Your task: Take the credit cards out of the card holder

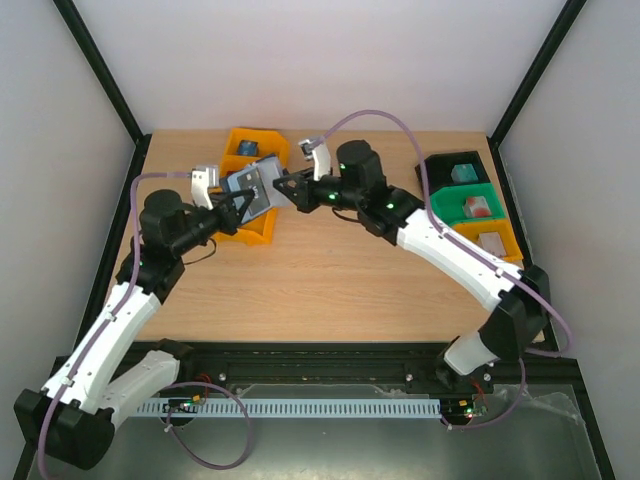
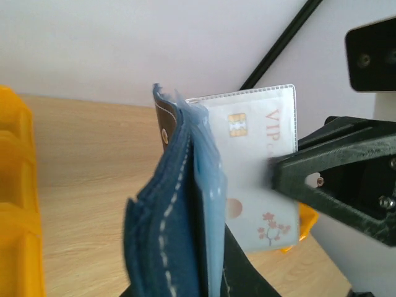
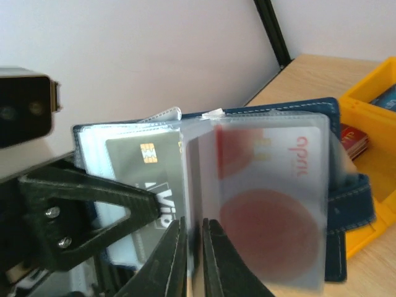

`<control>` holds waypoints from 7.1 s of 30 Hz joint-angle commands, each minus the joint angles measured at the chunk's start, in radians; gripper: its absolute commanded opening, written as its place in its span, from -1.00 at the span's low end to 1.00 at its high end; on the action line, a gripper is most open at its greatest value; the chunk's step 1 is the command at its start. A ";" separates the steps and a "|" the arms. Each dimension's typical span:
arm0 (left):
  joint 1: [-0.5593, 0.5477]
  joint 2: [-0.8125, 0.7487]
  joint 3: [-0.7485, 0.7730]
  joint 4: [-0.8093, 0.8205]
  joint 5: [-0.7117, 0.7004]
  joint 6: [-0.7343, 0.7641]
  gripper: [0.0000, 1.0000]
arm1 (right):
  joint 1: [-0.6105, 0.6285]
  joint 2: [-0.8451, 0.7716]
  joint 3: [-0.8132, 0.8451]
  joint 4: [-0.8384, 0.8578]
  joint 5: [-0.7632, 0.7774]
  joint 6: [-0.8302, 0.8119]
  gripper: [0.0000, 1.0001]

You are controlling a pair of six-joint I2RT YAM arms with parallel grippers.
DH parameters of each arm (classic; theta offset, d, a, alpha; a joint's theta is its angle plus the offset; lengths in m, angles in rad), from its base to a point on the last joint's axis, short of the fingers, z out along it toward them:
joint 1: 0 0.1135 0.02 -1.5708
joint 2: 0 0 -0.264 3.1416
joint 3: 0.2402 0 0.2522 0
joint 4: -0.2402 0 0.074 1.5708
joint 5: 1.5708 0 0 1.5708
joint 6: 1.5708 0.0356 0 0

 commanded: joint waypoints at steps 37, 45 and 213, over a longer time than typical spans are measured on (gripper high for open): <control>0.001 -0.092 -0.082 0.436 0.440 -0.040 -0.95 | -0.071 -0.275 -0.073 0.014 -0.471 -0.098 -0.29; -0.013 -0.096 -0.081 0.467 0.491 -0.009 -0.95 | -0.045 -0.233 -0.052 -0.026 -0.438 -0.147 -0.40; -0.298 0.523 -0.149 0.679 0.540 0.262 -0.95 | -0.746 -0.131 -0.075 -0.280 -0.194 -0.017 -0.97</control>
